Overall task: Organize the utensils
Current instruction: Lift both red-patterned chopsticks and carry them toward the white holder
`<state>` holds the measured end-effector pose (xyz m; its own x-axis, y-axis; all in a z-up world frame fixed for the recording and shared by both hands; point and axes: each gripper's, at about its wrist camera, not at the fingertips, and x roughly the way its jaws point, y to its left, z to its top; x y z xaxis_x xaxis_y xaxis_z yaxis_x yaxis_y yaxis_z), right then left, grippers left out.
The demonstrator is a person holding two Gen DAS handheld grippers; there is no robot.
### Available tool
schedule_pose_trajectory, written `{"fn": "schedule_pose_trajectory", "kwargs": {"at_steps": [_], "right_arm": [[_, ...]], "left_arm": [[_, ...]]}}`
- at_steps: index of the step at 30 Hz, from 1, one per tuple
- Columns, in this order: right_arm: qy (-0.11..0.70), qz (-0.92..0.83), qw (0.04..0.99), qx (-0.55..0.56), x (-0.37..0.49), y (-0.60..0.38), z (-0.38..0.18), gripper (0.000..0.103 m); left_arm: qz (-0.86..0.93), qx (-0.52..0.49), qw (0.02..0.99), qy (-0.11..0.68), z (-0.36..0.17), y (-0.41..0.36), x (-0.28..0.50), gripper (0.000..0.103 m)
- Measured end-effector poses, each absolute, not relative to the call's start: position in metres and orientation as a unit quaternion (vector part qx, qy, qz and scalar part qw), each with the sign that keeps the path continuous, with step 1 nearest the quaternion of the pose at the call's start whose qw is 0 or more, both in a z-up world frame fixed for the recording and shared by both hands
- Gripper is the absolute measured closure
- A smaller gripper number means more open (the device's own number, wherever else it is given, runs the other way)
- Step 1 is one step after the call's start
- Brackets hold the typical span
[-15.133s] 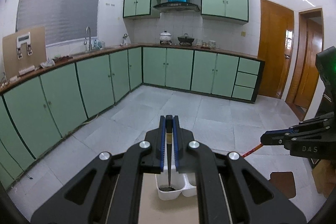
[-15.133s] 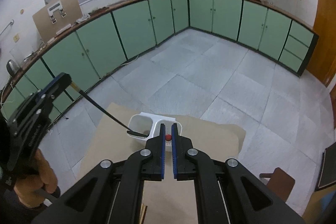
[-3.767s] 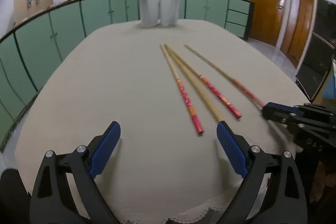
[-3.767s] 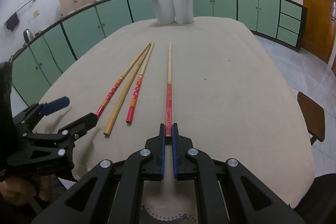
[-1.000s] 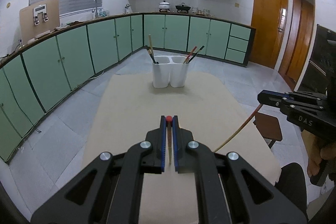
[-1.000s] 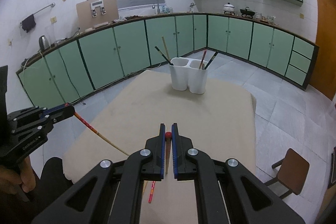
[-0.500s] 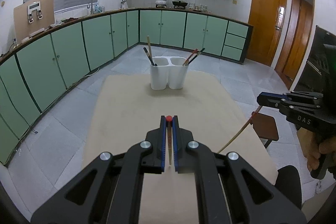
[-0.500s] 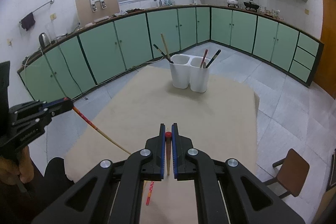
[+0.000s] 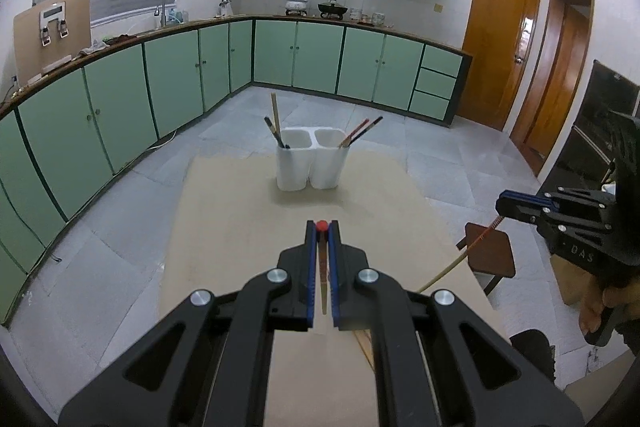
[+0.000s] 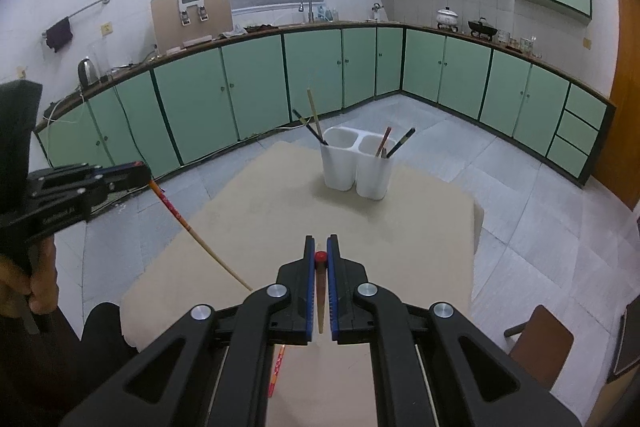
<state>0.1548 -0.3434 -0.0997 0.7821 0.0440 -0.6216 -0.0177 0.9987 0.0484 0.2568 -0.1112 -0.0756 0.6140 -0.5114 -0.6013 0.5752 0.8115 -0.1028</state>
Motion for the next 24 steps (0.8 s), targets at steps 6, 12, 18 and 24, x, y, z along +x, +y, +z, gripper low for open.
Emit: {"fn": "schedule_pose_trajectory", "kwargs": {"at_steps": [6,12,18,24], "right_arm": [[0.326,0.022,0.945,0.02,0.165,-0.35,-0.075,0.097],[0.317,0.022,0.948,0.018,0.183,-0.36,-0.043,0.097],[0.314,0.019,0.949,0.032,0.211,-0.378,-0.011,0.097],[0.313,0.011,0.949,0.045,0.244,-0.394,0.007,0.097]], "left_arm": [[-0.308,0.043,0.897,0.314,-0.055,-0.118,0.274,0.098],[-0.304,0.044,0.903,0.3,-0.03,-0.126,0.292,0.098],[-0.303,0.038,0.903,0.301,-0.011,-0.132,0.323,0.098],[-0.301,0.028,0.909,0.286,0.009,-0.145,0.353,0.098]]}}
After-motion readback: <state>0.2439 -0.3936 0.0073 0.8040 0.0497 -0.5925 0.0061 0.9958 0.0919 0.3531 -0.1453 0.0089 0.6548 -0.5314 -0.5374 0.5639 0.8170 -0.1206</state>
